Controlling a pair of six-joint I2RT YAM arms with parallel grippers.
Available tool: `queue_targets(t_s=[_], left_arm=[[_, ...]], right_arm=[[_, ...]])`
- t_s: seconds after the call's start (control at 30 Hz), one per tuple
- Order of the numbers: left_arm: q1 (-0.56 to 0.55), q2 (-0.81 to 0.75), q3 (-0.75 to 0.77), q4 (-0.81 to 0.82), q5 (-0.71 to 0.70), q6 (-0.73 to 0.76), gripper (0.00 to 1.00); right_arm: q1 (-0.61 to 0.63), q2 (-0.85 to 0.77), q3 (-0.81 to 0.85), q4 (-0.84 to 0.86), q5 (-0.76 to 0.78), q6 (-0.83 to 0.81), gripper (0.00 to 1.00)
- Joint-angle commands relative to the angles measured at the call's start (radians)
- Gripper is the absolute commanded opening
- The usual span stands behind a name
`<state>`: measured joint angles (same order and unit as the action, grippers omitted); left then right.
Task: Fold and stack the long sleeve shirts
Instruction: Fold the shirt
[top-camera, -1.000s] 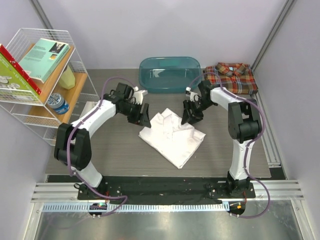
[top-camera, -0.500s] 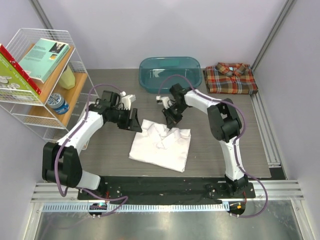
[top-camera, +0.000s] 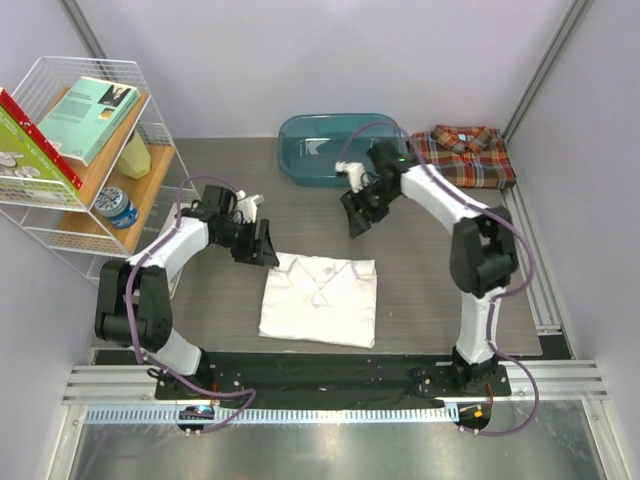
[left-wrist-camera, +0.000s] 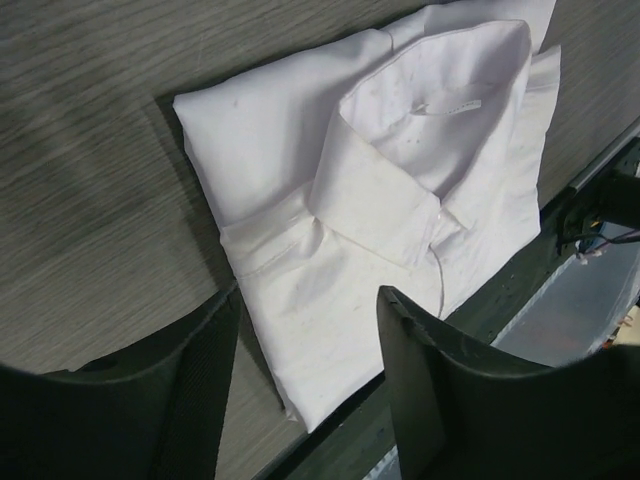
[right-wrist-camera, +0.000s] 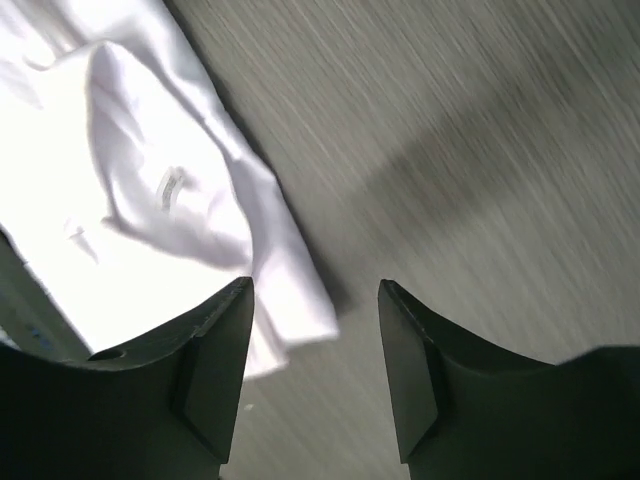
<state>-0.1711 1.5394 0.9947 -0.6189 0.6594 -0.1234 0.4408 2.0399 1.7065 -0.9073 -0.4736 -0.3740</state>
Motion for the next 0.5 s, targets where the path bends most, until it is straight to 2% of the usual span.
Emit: queue_targets(t_s=[0.0,0.1,0.17,0.3,0.47], left_arm=[[-0.019,0.04,0.085,-0.018,0.028,0.105,0.53],[-0.089,0.082,0.116,-0.068,-0.041,0.171,0.47],[-0.126,0.117,0.128,-0.08,-0.108,0.176,0.45],[-0.183,0.191,0.143,-0.067,-0.188,0.154,0.42],[-0.185,0.298,0.2,-0.059,-0.251,0.131,0.36]], right_arm=[[-0.069,-0.174,-0.173,-0.068,-0.117,0.11,0.54],[-0.089,-0.228,-0.33,-0.068,-0.192,0.129,0.46],[-0.09,-0.244,-0.396,-0.055,-0.236,0.138,0.46],[-0.09,-0.219,-0.504,0.027,-0.206,0.158,0.45],[-0.1,-0.13,-0.504,0.119,-0.079,0.205,0.39]])
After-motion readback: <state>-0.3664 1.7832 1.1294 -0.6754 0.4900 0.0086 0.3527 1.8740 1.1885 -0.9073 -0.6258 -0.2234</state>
